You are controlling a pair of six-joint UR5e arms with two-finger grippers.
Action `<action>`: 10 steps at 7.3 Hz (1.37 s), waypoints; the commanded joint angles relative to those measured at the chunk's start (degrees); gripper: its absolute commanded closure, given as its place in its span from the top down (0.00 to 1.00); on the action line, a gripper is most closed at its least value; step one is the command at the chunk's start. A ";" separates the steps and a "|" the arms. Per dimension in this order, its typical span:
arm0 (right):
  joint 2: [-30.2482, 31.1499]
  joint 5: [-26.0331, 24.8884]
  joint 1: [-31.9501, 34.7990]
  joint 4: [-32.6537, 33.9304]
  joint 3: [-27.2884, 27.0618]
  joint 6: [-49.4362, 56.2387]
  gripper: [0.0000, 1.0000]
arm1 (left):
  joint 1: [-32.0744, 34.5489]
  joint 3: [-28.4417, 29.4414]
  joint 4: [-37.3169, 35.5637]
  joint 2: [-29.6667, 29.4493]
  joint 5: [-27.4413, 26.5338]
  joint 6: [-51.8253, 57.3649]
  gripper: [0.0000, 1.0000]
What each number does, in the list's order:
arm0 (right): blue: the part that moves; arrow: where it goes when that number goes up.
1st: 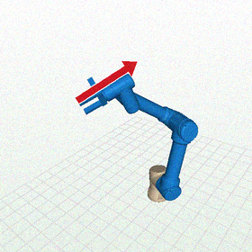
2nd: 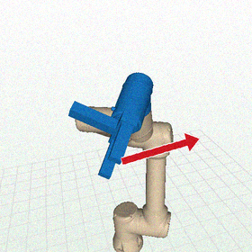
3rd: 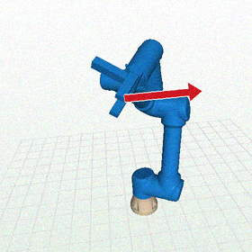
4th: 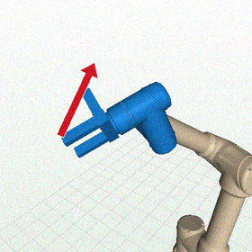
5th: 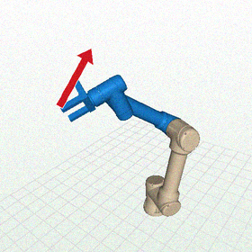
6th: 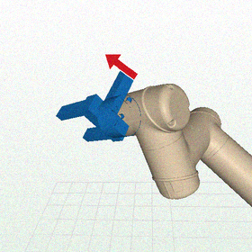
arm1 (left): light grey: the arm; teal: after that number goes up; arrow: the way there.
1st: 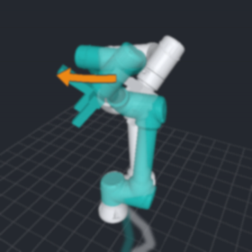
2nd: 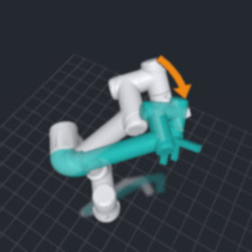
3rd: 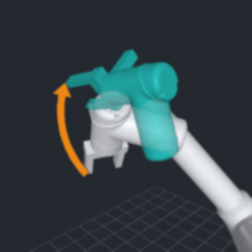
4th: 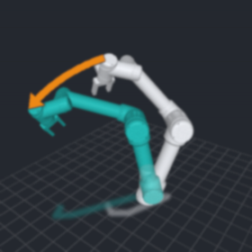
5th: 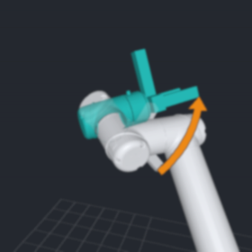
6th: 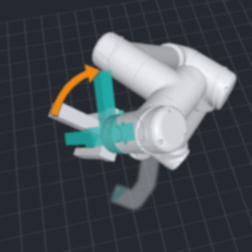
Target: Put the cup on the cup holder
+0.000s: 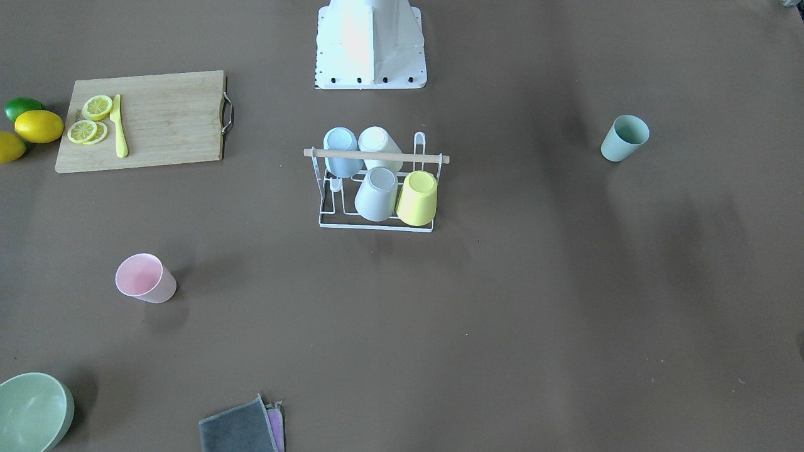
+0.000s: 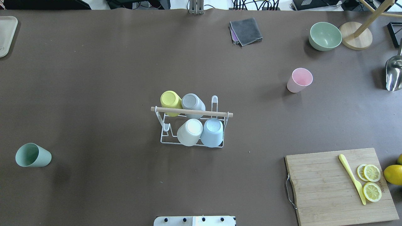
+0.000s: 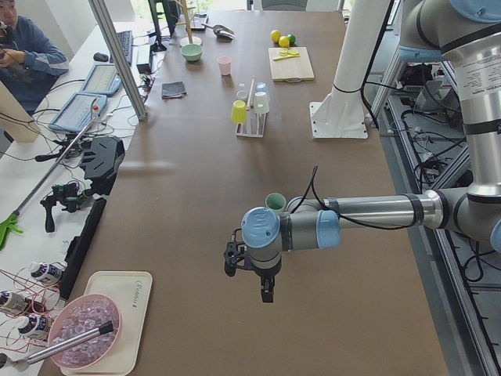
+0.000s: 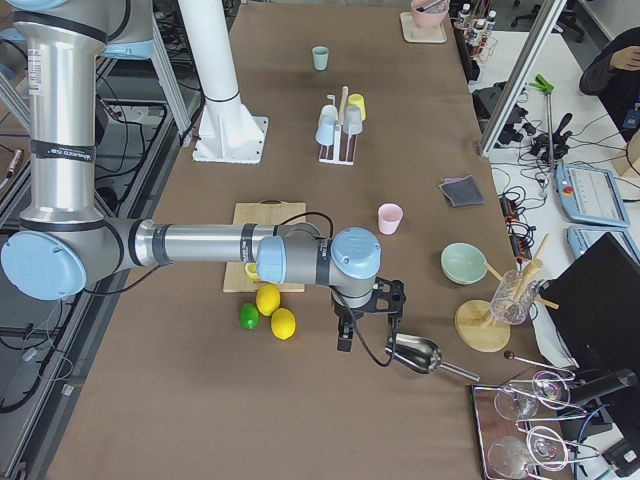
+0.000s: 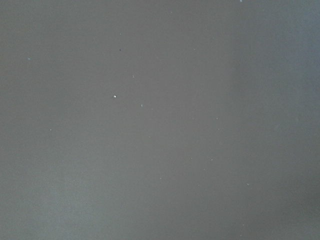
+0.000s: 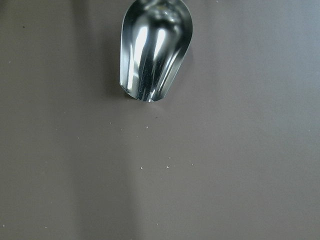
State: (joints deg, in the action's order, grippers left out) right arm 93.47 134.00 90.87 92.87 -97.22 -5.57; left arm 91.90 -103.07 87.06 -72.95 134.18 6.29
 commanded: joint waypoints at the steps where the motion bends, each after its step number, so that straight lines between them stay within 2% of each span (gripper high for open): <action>1: -3.37 -0.49 -2.27 0.21 0.37 -2.76 1.00 | 1.00 0.33 0.04 0.36 3.10 -0.05 0.98; 3: -9.25 0.99 -4.98 0.12 0.63 -4.53 1.00 | 1.44 0.07 0.13 0.71 3.37 0.04 0.98; 6: -19.62 1.09 -12.80 0.03 5.27 -13.92 1.00 | 1.44 0.16 0.22 0.10 2.76 0.13 0.98; 9: -34.45 1.35 -14.22 0.03 21.14 -13.86 1.00 | 1.52 0.41 1.80 0.71 2.50 0.39 0.98; 10: -39.54 1.44 -14.32 0.03 27.37 -13.51 1.00 | 1.53 0.33 1.80 2.27 0.23 0.31 0.98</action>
State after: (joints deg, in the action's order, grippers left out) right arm 60.54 135.35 76.99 92.90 -77.61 -19.39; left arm 93.38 -102.78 88.64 -72.01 136.27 6.66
